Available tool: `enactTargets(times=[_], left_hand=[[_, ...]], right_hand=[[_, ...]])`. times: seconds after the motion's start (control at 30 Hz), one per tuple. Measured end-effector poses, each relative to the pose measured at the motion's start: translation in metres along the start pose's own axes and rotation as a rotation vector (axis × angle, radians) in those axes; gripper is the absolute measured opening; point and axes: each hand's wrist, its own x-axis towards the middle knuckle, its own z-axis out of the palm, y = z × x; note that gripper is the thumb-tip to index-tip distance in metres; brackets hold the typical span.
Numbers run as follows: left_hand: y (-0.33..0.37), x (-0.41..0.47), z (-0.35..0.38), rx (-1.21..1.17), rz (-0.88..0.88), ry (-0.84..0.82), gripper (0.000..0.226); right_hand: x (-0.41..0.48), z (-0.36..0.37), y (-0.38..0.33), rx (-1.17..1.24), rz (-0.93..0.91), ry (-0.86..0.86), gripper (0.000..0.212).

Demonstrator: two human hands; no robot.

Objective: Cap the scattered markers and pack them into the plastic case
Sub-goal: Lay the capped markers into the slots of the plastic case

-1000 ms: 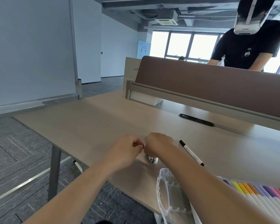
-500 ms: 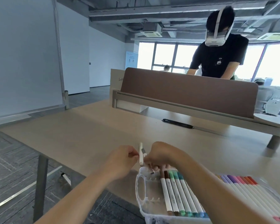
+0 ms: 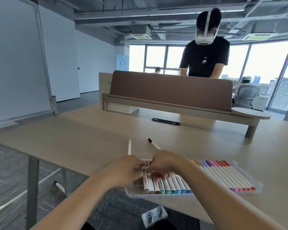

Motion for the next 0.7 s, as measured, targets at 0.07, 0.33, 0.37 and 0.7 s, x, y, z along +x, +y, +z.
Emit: enactTargets(times=[0.07, 0.33, 0.37, 0.7], left_hand=[[-0.003, -0.003, 0.001, 0.037, 0.035, -0.049, 0.032], [-0.001, -0.007, 0.003, -0.048, 0.06, -0.067, 0.041], [0.0, -0.007, 0.004, -0.05, 0.06, -0.065, 0.041], [-0.006, 0.0, 0.003, -0.038, 0.028, -0.099, 0.045]], right_hand=[[0.001, 0.001, 0.001, 0.012, -0.005, 0.011, 0.031], [-0.002, -0.002, -0.01, -0.145, 0.027, -0.051, 0.044], [-0.001, -0.002, -0.012, -0.164, 0.036, -0.077, 0.045], [0.004, -0.006, -0.015, -0.187, 0.045, -0.188, 0.045]])
